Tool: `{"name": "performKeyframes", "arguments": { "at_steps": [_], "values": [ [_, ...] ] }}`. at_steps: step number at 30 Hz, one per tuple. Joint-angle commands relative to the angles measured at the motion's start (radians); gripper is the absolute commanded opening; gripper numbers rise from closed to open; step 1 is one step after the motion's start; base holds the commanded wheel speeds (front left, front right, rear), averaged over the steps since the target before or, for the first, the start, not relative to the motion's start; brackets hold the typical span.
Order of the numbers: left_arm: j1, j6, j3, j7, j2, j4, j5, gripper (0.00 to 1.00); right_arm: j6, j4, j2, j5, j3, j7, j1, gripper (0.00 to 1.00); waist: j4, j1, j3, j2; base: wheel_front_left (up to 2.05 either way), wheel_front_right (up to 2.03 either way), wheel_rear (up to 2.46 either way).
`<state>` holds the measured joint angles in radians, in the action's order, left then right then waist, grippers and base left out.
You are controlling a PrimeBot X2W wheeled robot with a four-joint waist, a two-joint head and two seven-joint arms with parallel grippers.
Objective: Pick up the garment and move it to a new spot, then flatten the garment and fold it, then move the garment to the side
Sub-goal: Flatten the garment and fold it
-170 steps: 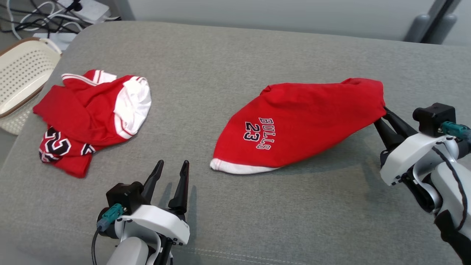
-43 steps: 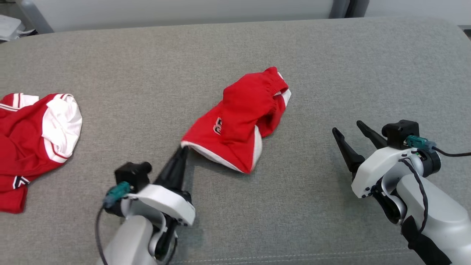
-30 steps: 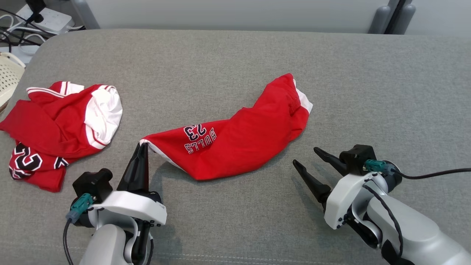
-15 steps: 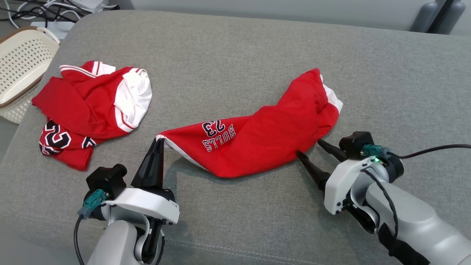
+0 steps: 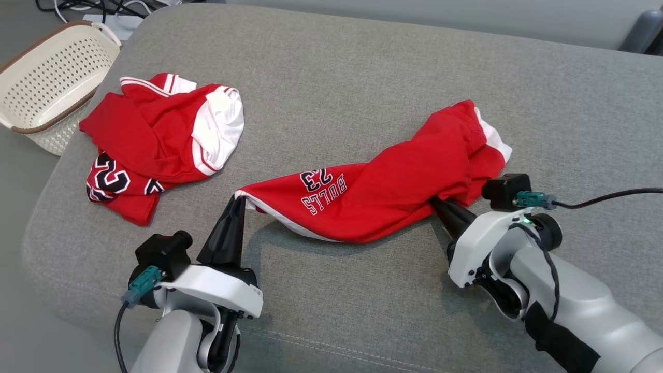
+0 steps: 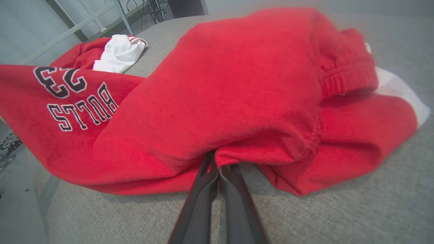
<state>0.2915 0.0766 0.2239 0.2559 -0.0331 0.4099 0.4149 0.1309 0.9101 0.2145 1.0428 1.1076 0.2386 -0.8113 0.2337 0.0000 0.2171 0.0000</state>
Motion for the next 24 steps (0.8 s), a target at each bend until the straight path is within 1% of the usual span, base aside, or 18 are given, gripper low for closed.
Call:
{"name": "performKeyframes", "arguments": {
  "at_steps": [1, 3, 4, 5, 10, 14, 17, 20, 22, 24],
  "values": [
    [0.022, -0.001, -0.052, 0.006, -0.017, -0.032, -0.006, 0.0, 0.0, -0.043, 0.021, 0.024, -0.03, 0.021, 0.002, 0.0, -0.018, 0.0, -0.018, 0.0, 0.0, 0.0, 0.0],
    [0.016, -0.001, -0.082, 0.006, -0.017, -0.032, -0.016, 0.0, 0.0, -0.108, 0.045, 0.047, -0.097, 0.022, 0.01, 0.0, -0.039, 0.0, -0.035, 0.0, 0.0, 0.0, 0.0],
    [0.016, -0.001, -0.082, 0.006, -0.017, -0.032, -0.016, 0.0, 0.0, -0.108, 0.045, 0.047, -0.097, 0.022, 0.01, 0.0, -0.039, 0.0, -0.035, 0.0, 0.0, 0.0, 0.0],
    [0.014, 0.0, -0.097, 0.006, -0.017, -0.033, -0.022, 0.0, 0.0, -0.144, 0.061, 0.049, -0.133, 0.023, 0.018, 0.0, -0.051, 0.0, -0.045, 0.0, 0.0, 0.0, 0.0],
    [0.0, 0.01, -0.166, 0.006, -0.017, -0.048, -0.061, 0.0, 0.0, -0.31, 0.131, 0.021, -0.259, 0.023, 0.072, 0.0, -0.123, 0.0, -0.103, 0.0, 0.0, 0.0, 0.0],
    [-0.014, 0.024, -0.2, 0.006, -0.017, -0.071, -0.095, 0.0, 0.0, -0.413, 0.184, -0.003, -0.306, 0.023, 0.101, 0.0, -0.175, 0.0, -0.143, 0.0, 0.0, 0.0, 0.0],
    [-0.018, 0.031, -0.211, 0.006, -0.017, -0.09, -0.107, 0.0, 0.0, -0.482, 0.229, -0.005, -0.303, 0.009, 0.112, 0.0, -0.203, 0.0, -0.148, 0.0, 0.0, 0.0, 0.0],
    [-0.015, 0.035, -0.211, 0.006, -0.017, -0.103, -0.109, 0.0, 0.0, -0.56, 0.275, 0.015, -0.313, -0.061, 0.126, 0.0, -0.216, 0.0, -0.141, 0.0, 0.0, 0.0, 0.0],
    [-0.009, 0.037, -0.201, 0.006, -0.017, -0.105, -0.11, 0.0, 0.0, -0.607, 0.301, 0.041, -0.325, -0.132, 0.139, 0.0, -0.217, 0.0, -0.129, 0.0, 0.0, 0.0, 0.0],
    [0.002, 0.039, -0.184, 0.006, -0.017, -0.098, -0.109, 0.0, 0.0, -0.633, 0.313, 0.08, -0.343, -0.21, 0.152, 0.0, -0.209, 0.0, -0.113, 0.0, 0.0, 0.0, 0.0]
  ]
}}
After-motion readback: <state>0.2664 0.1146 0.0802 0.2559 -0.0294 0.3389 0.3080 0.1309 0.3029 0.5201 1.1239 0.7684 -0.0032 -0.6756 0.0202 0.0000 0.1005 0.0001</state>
